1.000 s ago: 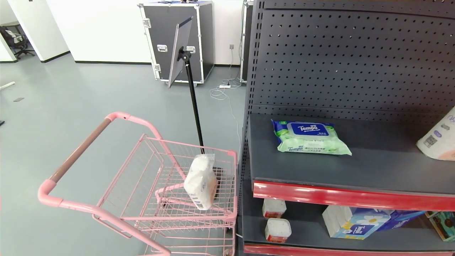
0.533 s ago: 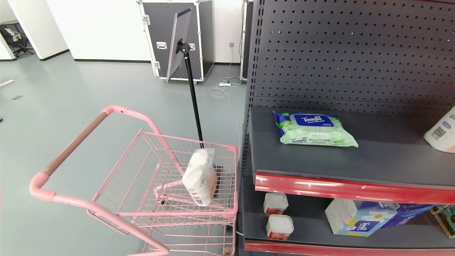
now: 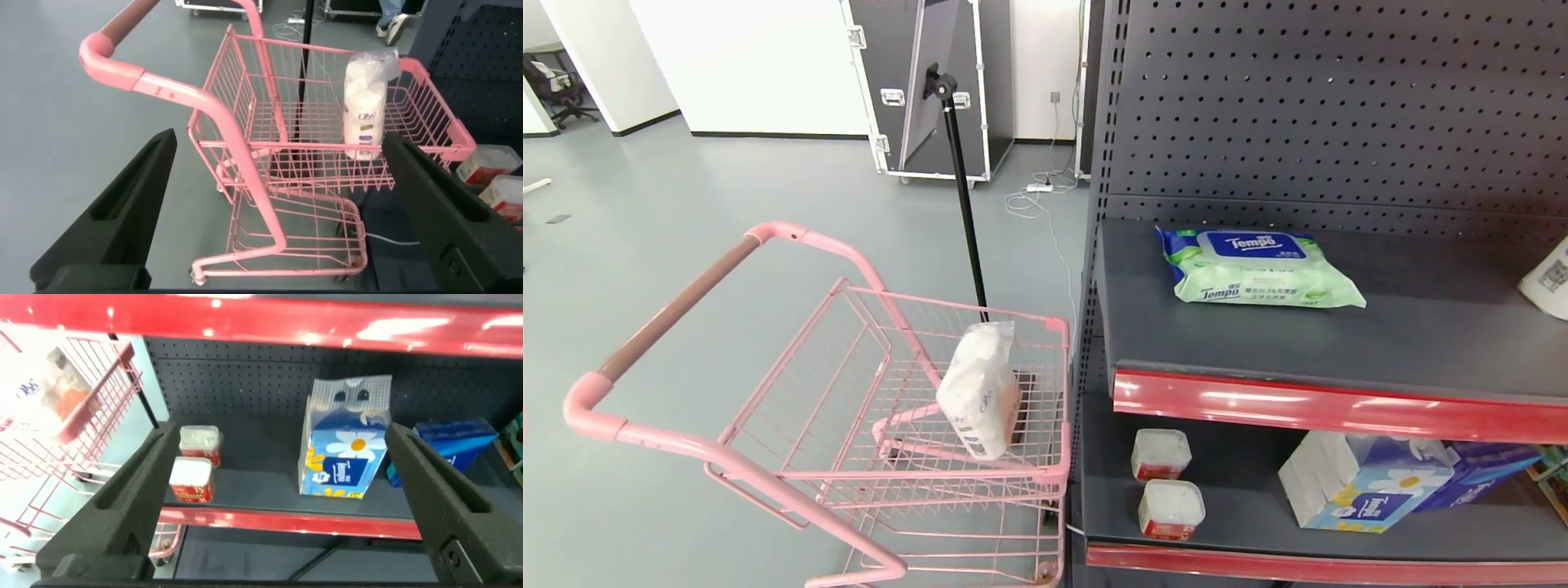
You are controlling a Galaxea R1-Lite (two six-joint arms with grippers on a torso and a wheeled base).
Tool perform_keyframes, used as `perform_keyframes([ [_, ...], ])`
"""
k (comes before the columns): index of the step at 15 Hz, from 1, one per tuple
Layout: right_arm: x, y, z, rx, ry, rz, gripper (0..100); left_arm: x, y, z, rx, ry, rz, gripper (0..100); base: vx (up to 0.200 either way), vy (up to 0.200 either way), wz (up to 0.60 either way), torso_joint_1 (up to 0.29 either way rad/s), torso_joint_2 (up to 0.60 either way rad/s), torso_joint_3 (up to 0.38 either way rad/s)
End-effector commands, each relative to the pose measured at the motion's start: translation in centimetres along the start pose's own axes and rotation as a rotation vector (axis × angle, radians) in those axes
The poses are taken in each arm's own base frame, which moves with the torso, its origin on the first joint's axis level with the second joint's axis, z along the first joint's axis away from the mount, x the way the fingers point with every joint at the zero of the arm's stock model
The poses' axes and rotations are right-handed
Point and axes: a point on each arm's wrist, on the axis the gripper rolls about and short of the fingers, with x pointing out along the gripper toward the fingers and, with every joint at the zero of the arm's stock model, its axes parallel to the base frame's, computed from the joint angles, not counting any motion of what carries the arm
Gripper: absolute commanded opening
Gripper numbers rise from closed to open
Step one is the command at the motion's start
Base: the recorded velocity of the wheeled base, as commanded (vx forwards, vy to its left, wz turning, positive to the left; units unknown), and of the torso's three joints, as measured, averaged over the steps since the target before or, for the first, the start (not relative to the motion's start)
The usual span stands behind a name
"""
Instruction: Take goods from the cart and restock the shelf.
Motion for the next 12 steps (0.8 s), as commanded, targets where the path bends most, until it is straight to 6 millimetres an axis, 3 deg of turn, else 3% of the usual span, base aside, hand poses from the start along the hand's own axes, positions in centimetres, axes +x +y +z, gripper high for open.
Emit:
perform_keyframes([
  [1,0.0,0.0,0.0,0.0,0.001,0.001,100,0.0,0.0,0.0,0.0,0.001,0.0,100,0.0,0.0,0.0,-0.159,0.46,0.29],
  [11,0.0,0.0,0.0,0.0,0.001,-0.002,100,0.0,-0.1,0.1,0.001,-0.003,-0.058,100,0.0,0.0,0.0,-0.166,0.53,0.357],
  [12,0.0,0.0,0.0,0.0,0.001,-0.002,100,-0.3,-0.2,2.5,-0.028,-0.054,-0.09,100,0.0,0.0,0.0,-0.066,0.27,0.193],
])
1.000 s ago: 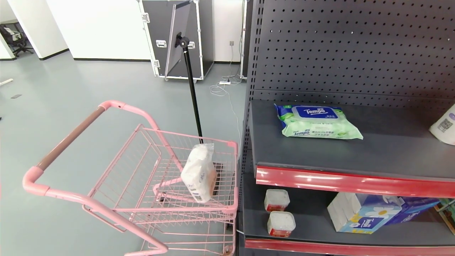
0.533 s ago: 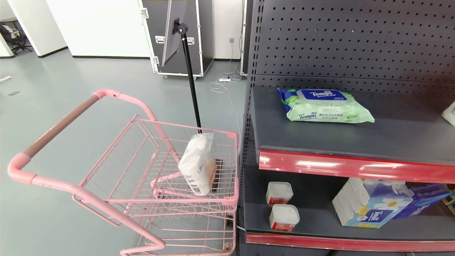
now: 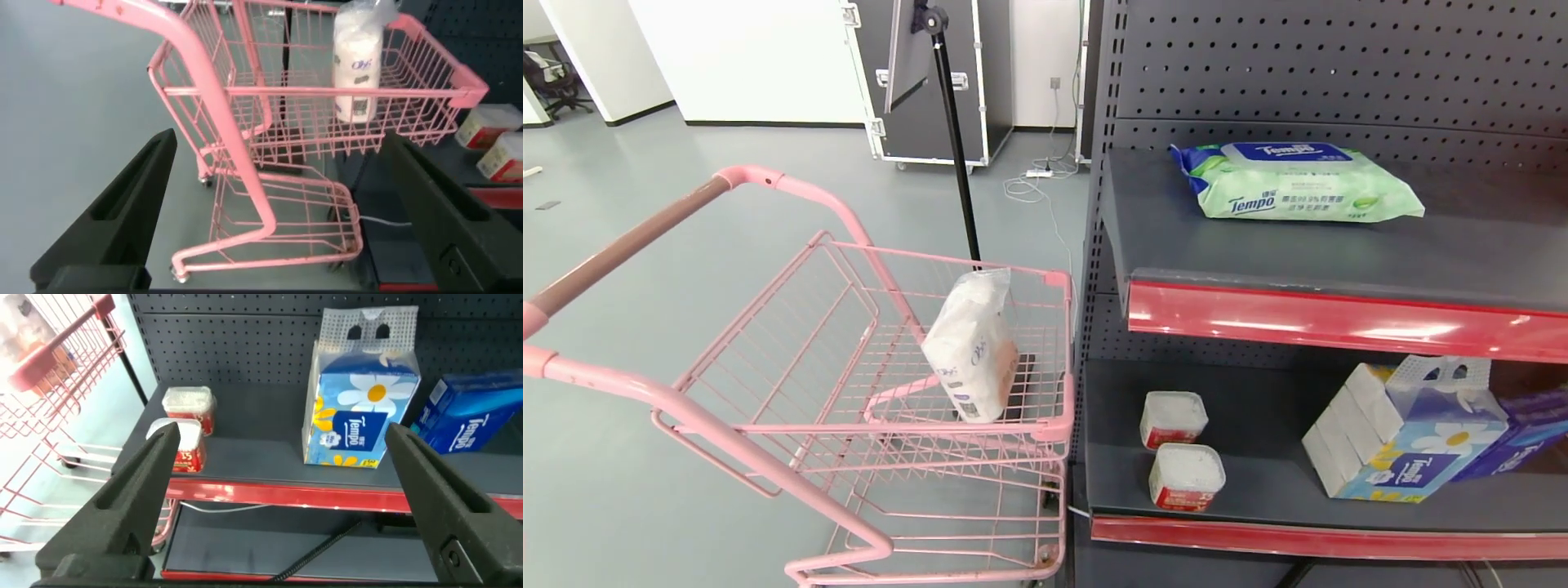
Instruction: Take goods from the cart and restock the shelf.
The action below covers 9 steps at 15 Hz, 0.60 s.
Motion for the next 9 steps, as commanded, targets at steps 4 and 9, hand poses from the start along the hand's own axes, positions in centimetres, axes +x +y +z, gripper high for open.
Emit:
perform_keyframes([
  [4,0.0,0.0,0.0,0.0,0.001,0.001,100,7.0,-0.3,16.3,-0.325,0.072,-0.09,100,0.0,0.0,0.0,-0.02,0.07,0.057],
  [9,0.0,0.0,0.0,0.002,0.001,0.001,100,21.2,-4.5,11.8,-0.192,0.395,-0.278,100,0.0,0.0,0.0,0.0,0.0,0.0],
])
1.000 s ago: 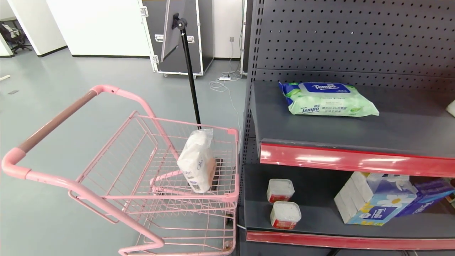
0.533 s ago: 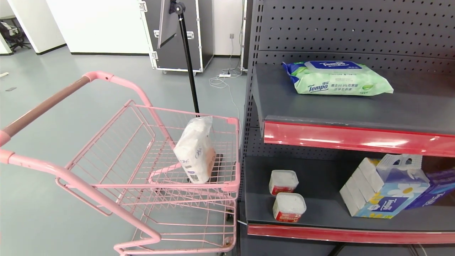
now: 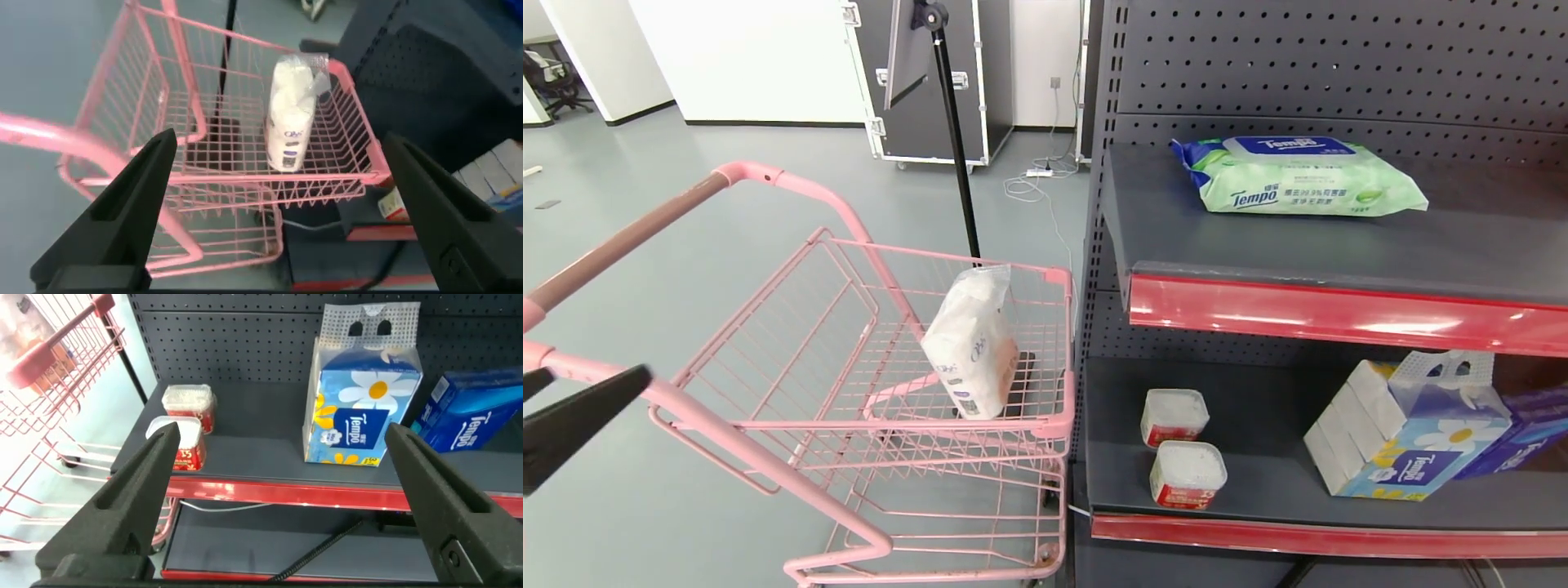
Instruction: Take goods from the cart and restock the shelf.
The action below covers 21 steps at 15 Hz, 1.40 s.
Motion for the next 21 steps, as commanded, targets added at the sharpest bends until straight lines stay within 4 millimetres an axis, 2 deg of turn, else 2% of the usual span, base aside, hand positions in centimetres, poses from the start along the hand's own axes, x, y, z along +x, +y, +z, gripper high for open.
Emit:
perform_keyframes([
  [1,0.0,0.0,0.0,0.0,0.001,0.002,100,11.8,-1.8,-1.6,0.003,0.268,-0.101,100,0.0,0.0,0.0,0.0,0.0,0.0],
  [2,0.0,0.0,0.0,0.0,0.001,0.002,100,14.3,-1.7,-3.2,0.004,0.33,-0.093,100,0.0,0.0,0.0,0.0,0.0,0.0],
  [3,0.0,0.0,0.0,0.0,0.001,0.0,100,14.9,-1.7,-3.5,0.005,0.335,-0.092,100,0.0,0.0,0.0,0.0,0.0,0.0],
  [4,0.0,0.0,0.0,0.001,0.001,0.0,100,17.4,-1.8,-4.9,0.012,0.319,-0.083,100,0.0,0.0,0.0,0.0,0.0,0.0],
  [6,0.0,0.0,0.0,0.001,0.001,0.0,100,19.4,-2.5,-6.5,0.026,0.321,-0.093,100,0.0,0.0,0.0,0.0,0.0,0.0],
  [10,0.0,0.0,0.0,0.001,0.001,0.0,100,21.0,-2.9,-8.7,0.04,0.389,-0.073,100,0.0,0.0,0.0,0.0,0.0,0.0],
  [15,0.0,0.0,0.0,0.001,-0.001,0.0,100,22.5,-2.9,-9.6,0.046,0.405,-0.05,100,0.0,0.0,0.0,0.0,0.0,0.0],
  [17,0.0,0.0,0.0,0.001,0.001,0.0,100,23.7,-3.0,-10.3,0.048,0.379,-0.053,100,0.0,0.0,0.0,0.0,0.0,0.0],
  [21,0.0,0.0,0.0,0.001,0.001,0.0,100,25.2,-4.3,-10.9,0.058,0.357,-0.078,100,0.0,0.0,0.0,0.0,0.0,0.0],
])
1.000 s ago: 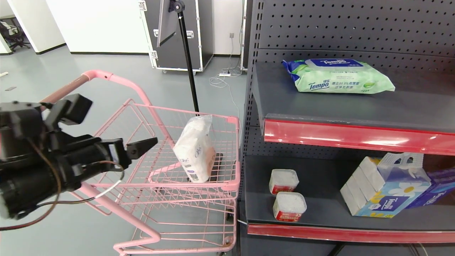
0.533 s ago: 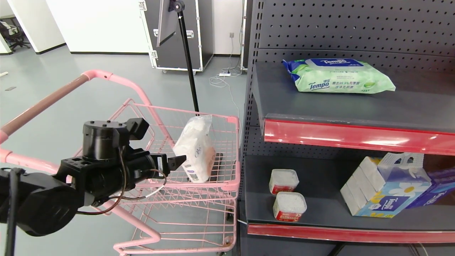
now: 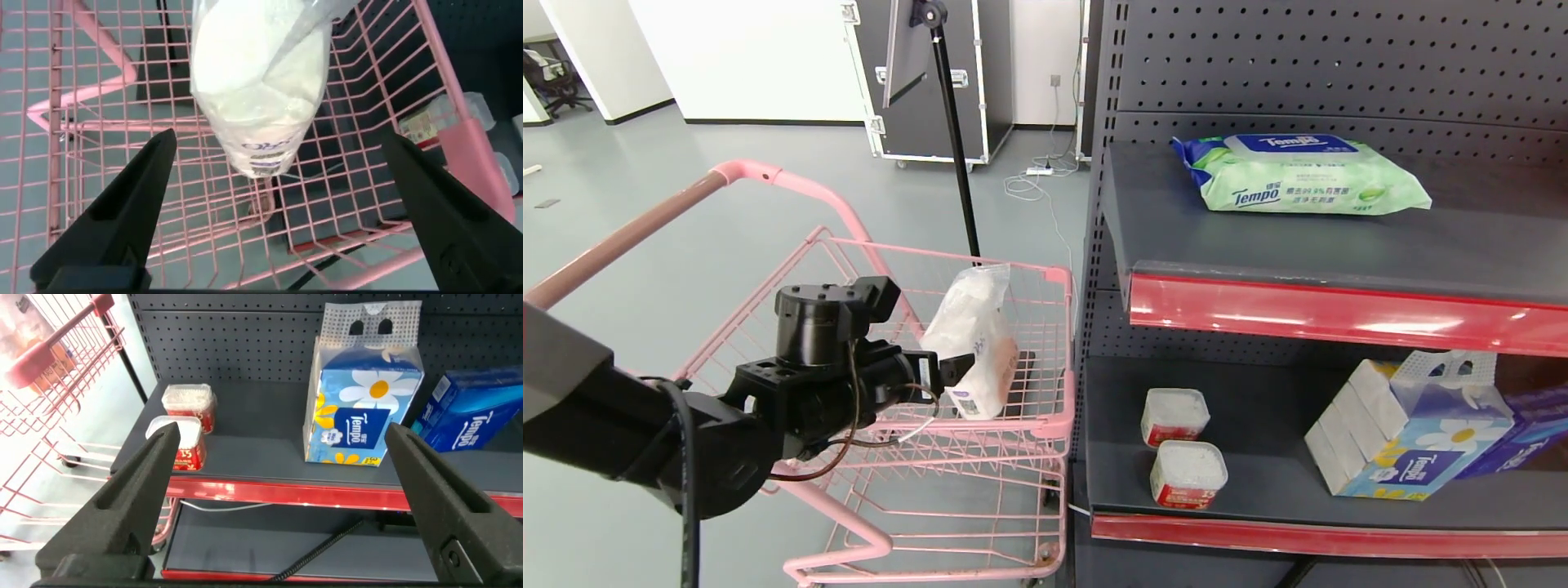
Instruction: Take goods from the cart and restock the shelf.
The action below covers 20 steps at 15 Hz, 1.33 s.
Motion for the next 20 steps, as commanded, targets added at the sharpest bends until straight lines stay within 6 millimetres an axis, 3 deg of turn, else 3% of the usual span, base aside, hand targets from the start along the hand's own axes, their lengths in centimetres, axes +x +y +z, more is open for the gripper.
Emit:
perform_keyframes([
  [1,0.0,0.0,0.0,0.0,0.001,0.0,100,1.3,-0.4,-0.4,0.005,0.016,-0.004,100,0.0,0.0,0.0,0.0,0.0,0.0],
  [11,0.0,0.0,0.0,0.0,0.001,0.003,100,6.3,-0.6,-0.7,0.006,0.017,0.011,100,0.0,0.0,0.0,0.0,0.0,0.0],
  [20,0.0,0.0,0.0,0.0,0.001,0.003,100,8.0,-0.5,-2.4,0.001,-0.029,0.064,100,0.0,0.0,0.0,0.0,0.0,0.0],
])
